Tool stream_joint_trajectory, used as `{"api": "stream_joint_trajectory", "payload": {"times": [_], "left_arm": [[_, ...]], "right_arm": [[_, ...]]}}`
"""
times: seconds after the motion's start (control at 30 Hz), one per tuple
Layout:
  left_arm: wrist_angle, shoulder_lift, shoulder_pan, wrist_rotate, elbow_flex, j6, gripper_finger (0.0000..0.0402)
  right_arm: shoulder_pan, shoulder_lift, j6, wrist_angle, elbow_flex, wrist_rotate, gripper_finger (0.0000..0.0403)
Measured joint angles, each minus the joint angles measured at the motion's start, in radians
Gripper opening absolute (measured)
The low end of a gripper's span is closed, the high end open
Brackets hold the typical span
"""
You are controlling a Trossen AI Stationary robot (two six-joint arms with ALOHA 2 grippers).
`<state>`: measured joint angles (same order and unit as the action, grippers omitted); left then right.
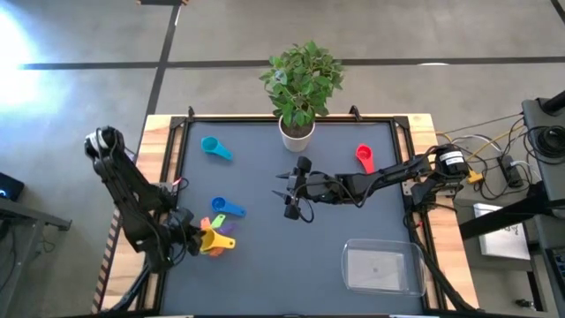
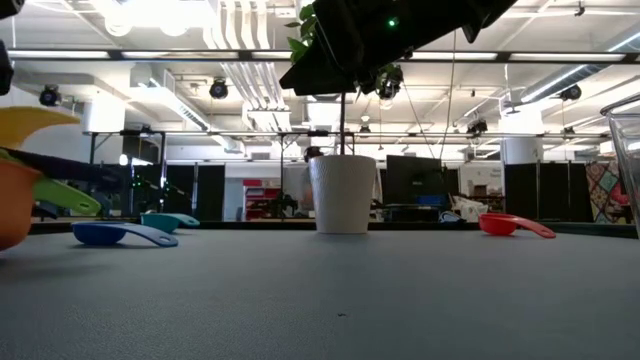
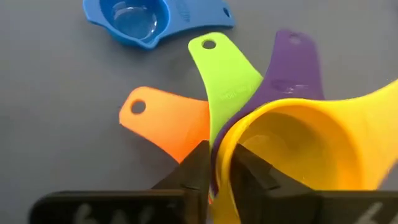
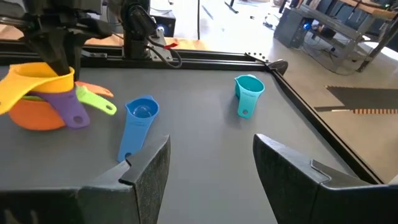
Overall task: Nest measuring cups in basket
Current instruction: Stack the yellow measuring cup on top of the violet measuring cup, then stack the light blue measuring cup on top of the yellow measuring cup
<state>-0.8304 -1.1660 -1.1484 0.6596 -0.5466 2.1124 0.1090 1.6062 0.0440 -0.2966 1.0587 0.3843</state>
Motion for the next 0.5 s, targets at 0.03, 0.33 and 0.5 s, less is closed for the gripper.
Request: {"api": "stream_joint_trajectory", "payload": {"times": [0.03, 0.33, 0.5], "left_arm": [[0.0, 0.005, 0.0, -0.001, -0.002, -0.003, 0.0051], [0.001, 0.006, 0.0, -0.035, -0.034, -0.015, 0.0148], [-0.002, 0.008, 0.0, -0.06, -0.077, -0.047, 0.0185]], "right_arm": [[0.0, 0.0, 0.0, 0.0, 0.0, 0.0, 0.0219], [0.0, 0.0, 0.026, -0.009, -0.001, 0.0, 0.0219], [0.0, 0.0, 0.051, -0.024, -0.001, 0.0, 0.0219]]}}
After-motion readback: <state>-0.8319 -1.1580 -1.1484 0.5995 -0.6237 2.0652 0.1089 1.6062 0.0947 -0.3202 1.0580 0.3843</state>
